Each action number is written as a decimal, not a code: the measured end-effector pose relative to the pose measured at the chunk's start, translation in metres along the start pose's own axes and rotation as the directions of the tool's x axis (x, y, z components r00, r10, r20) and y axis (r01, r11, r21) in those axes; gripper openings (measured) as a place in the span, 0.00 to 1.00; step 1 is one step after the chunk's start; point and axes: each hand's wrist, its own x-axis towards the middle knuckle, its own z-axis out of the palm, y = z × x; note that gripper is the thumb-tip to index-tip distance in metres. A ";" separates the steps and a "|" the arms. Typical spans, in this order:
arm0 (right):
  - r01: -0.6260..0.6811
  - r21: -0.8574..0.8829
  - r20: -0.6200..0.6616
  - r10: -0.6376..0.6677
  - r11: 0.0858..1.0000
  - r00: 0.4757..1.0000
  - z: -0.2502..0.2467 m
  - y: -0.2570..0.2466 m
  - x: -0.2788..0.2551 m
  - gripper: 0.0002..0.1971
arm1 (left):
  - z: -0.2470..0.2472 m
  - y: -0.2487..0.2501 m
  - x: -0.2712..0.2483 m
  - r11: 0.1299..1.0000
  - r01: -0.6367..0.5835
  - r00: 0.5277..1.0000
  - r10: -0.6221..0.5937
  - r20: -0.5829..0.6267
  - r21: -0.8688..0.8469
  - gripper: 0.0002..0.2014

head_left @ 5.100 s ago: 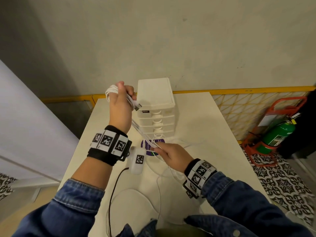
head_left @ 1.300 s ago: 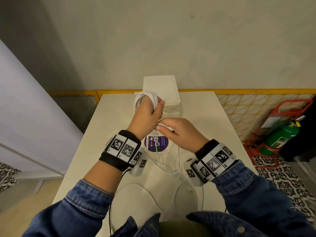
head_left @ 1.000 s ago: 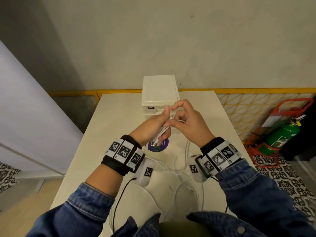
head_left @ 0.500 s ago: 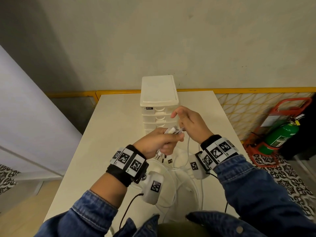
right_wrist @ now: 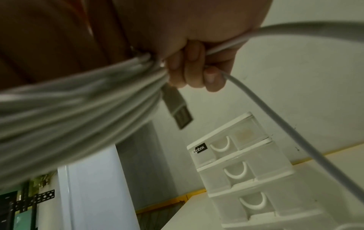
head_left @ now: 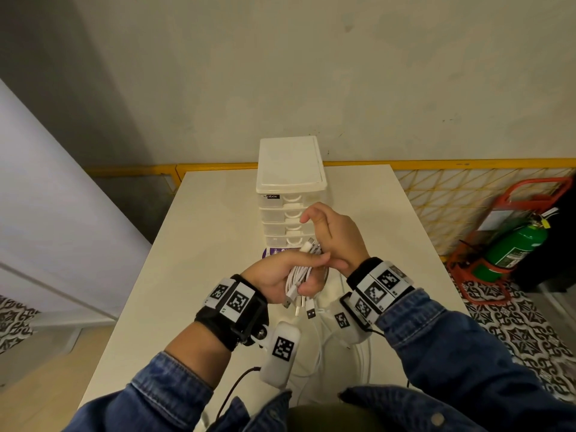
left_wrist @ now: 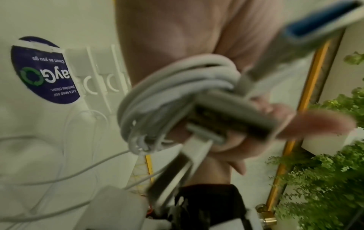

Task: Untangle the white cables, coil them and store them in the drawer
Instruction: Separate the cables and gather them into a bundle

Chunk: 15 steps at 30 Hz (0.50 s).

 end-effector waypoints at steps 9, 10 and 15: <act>-0.005 0.045 -0.002 0.005 0.999 1.000 0.001 0.004 0.002 0.16 | 0.008 0.000 0.001 0.985 0.005 0.998 0.005 0.059 -0.171 0.14; -0.010 0.055 -0.002 0.010 0.998 1.000 0.001 0.004 0.002 0.17 | 0.010 0.001 0.002 0.984 0.010 0.998 0.001 0.060 -0.179 0.15; -0.044 0.111 -0.001 0.044 0.993 0.999 0.002 0.008 0.002 0.18 | 0.008 0.000 0.004 0.988 0.010 1.000 -0.012 -0.016 -0.157 0.24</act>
